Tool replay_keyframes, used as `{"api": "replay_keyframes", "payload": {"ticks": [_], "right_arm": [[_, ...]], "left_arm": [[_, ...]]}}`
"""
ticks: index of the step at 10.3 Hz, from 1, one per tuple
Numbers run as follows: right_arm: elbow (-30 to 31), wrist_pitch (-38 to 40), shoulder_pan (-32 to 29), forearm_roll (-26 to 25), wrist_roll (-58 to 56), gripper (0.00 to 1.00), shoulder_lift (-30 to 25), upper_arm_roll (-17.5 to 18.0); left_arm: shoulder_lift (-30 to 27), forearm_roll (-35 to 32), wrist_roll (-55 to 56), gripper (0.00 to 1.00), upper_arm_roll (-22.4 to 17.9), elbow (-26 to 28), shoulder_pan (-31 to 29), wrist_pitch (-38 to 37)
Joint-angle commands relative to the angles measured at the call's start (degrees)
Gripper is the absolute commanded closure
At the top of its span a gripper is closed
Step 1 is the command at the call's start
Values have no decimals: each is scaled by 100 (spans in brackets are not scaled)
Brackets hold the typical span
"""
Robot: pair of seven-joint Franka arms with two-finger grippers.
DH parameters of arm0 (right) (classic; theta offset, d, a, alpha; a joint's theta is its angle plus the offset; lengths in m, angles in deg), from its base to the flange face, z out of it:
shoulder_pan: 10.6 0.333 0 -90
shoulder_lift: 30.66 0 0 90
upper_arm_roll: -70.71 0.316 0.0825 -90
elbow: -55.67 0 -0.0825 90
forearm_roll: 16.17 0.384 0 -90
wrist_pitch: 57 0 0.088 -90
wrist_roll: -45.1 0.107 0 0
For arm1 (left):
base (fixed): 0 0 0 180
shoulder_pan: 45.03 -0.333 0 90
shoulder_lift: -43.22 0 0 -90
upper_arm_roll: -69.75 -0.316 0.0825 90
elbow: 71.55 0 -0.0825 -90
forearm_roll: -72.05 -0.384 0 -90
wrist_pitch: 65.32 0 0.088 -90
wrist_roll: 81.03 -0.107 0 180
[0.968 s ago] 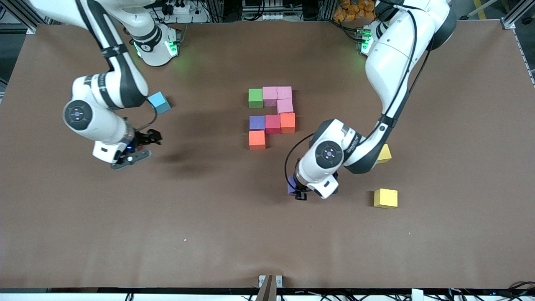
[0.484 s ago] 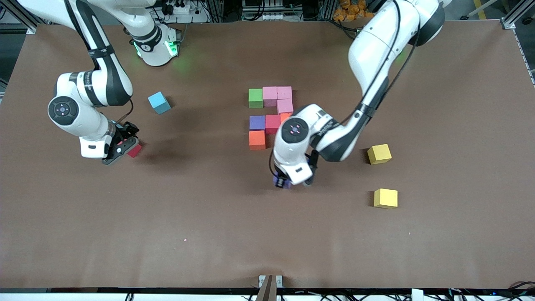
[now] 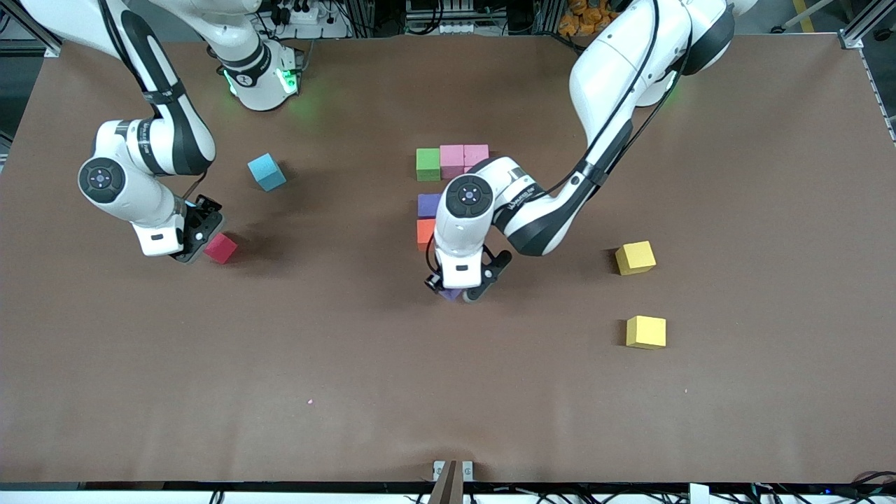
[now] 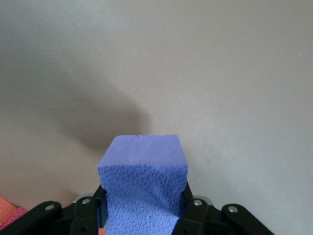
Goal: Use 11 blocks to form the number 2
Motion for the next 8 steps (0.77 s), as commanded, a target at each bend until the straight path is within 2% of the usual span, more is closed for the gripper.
{"api": "replay_keyframes", "payload": {"ticks": [1,4,8], "right_arm": [[104,-415,-236,-112,-414,0,227,94],[96,-689,-307,-112,-600,0,447,94],[96,-918,-430,-103,-609,0,685,94]], "left_arm": [[-51,123,-963,84,80,55,-41,-10],[54,415,-2195,84,80,11,-32,7],[204,555,-2671,85,71,-33,135,78]]}}
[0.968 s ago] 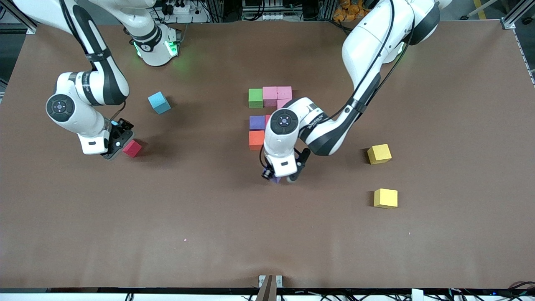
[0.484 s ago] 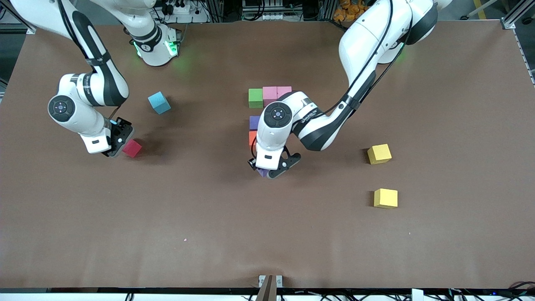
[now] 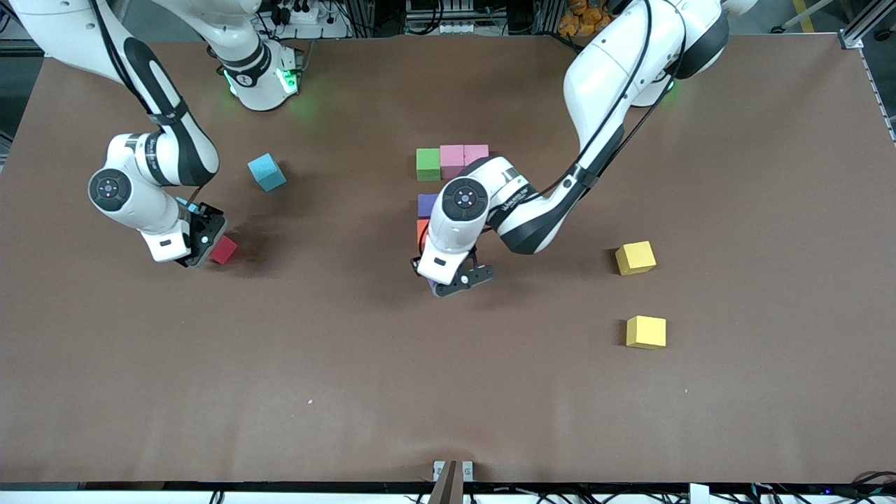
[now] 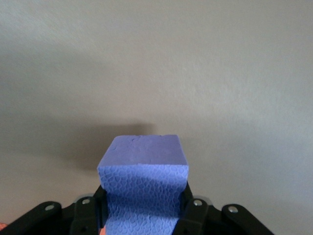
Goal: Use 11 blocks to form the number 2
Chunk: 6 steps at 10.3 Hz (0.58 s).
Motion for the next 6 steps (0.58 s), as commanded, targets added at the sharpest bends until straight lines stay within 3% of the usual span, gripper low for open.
{"api": "replay_keyframes", "payload": {"ticks": [1,5,6], "right_arm": [[21,-70,-154,-101,-76,8,16,94],[4,44,-137,-101,-50,55,-54,120],[-40,131,-110,-101,-76,62,-124,129]], "left_arm": [[95,284,-541,85,-7,-108,35,52],[236,435,-1114,85,-42,-170,26,52],[271,435,-1167,84,-42,-170,35,61]]}}
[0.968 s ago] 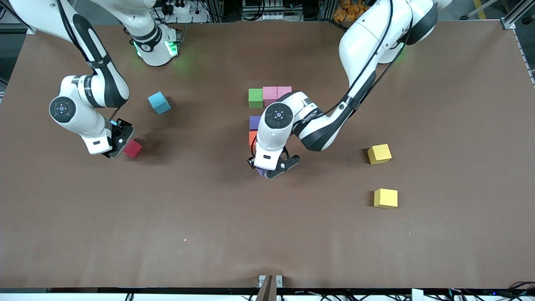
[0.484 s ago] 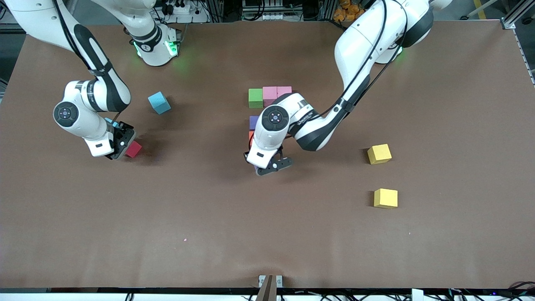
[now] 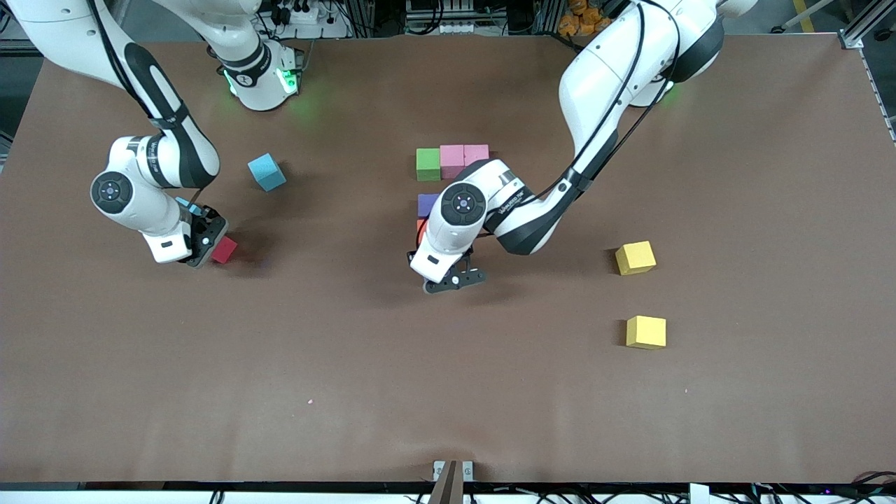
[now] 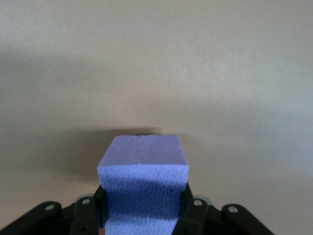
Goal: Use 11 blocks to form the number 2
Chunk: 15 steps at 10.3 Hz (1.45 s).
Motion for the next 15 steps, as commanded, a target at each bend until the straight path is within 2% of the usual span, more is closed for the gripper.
{"api": "replay_keyframes", "payload": {"ticks": [1,4,9,15], "right_arm": [[-31,187,-60,-101,-71,66,-318,156],[-127,284,238,-22,52,67,-653,227],[-365,293,687,30,570,67,-663,358],[-453,511,679,39,606,67,-742,455]], "left_arm": [[169,167,-384,85,-21,-148,49,24],[178,167,-648,84,-12,-157,67,33],[231,167,-754,84,-38,-148,93,129],[222,106,-754,83,-65,-43,225,112]]}}
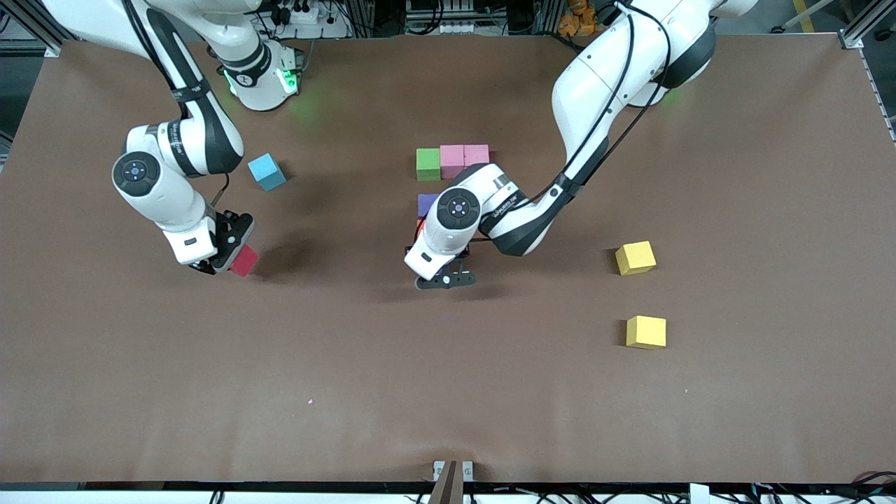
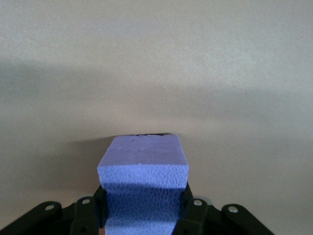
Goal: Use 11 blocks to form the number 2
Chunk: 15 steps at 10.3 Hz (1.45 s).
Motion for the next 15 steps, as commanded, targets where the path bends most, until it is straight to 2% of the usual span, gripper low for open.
{"api": "replay_keyframes", "payload": {"ticks": [1,15], "right_arm": [[-135,358,-18,94,50,67,-149,118],[-162,359,0,209,41,67,-141,128]], "left_arm": [[42,34,-157,83,-68,-18,112,8],[-28,-169,-447,81,-103,-17,33,-63]]}}
